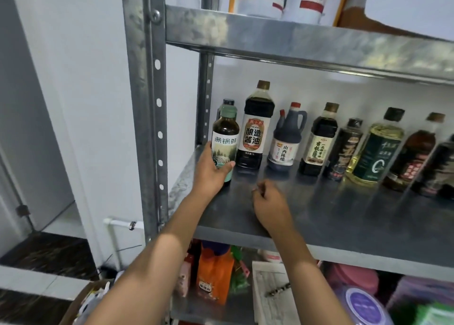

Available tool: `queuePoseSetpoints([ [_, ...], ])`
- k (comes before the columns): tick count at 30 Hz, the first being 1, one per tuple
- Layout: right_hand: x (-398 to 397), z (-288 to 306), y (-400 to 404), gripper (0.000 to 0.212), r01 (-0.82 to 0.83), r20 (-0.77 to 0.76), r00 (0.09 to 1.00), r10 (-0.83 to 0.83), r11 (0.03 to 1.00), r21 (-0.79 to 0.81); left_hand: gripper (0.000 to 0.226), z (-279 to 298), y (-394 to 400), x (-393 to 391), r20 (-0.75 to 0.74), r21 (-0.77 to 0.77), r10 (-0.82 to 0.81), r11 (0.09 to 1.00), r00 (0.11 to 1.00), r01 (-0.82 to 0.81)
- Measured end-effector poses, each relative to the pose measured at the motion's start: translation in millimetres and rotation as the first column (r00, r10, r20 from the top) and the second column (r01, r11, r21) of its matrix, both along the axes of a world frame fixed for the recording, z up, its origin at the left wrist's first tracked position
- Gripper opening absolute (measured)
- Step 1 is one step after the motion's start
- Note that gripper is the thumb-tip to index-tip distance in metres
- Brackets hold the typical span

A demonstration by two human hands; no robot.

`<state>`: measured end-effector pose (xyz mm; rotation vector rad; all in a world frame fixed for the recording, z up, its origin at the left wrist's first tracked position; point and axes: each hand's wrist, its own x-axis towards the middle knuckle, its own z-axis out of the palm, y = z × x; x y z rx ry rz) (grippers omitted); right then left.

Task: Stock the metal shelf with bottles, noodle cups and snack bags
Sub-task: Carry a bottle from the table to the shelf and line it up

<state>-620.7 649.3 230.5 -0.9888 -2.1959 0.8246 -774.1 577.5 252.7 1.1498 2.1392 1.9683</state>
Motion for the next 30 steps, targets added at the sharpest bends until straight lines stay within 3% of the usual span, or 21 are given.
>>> queuePoseSetpoints([
  [4,1.5,4.5,-1.5,0.006,0.029,-0.001,1.000,-0.029,0.999,-0.021,0.087,-16.2,11.1,-12.5,-0.055,-0.126,0.042,0.991,0.998,-0.049],
  [11,16.1,7.9,-17.9,0.011,0.156,0.090,0.981,-0.171,0.976,0.154,0.076,-15.9,-33.1,51.2,-0.232,-0.212,0.102,0.965,0.967,-0.152],
  [14,24.7,0.0,-31.4,0.025,0.164,0.229,0.942,-0.246,0.931,0.327,0.056,-34.2,-53.3,73.6,-0.500,-0.138,0.076,0.977,0.863,-0.166],
  [16,34.2,-13.4,-44.1,0.040,0.159,0.306,0.900,-0.309,0.888,0.431,0.051,-55.5,-59.7,79.8,-0.656,-0.216,0.039,0.947,0.753,-0.237],
  [21,78.1,-46.7,-73.1,0.053,0.190,0.285,0.889,-0.358,0.855,0.483,0.061,-86.3,-72.5,108.8,-0.770,-0.355,-0.078,0.877,0.633,-0.324],
  [24,110.7,-67.3,-92.9,0.058,0.198,0.282,0.892,-0.353,0.866,0.459,0.060,-107.3,-74.4,130.1,-0.790,-0.413,-0.201,0.873,0.580,-0.260],
  [28,172.8,-90.4,-121.6,0.057,0.279,0.378,0.824,-0.422,0.883,0.378,0.061,-133.3,-70.5,171.6,-0.834,-0.422,-0.410,0.905,0.370,0.051],
  [30,211.1,-97.4,-139.4,0.057,0.362,0.373,0.794,-0.480,0.866,0.344,0.063,-136.3,-73.2,197.4,-0.822,-0.451,-0.463,0.885,0.330,0.118],
])
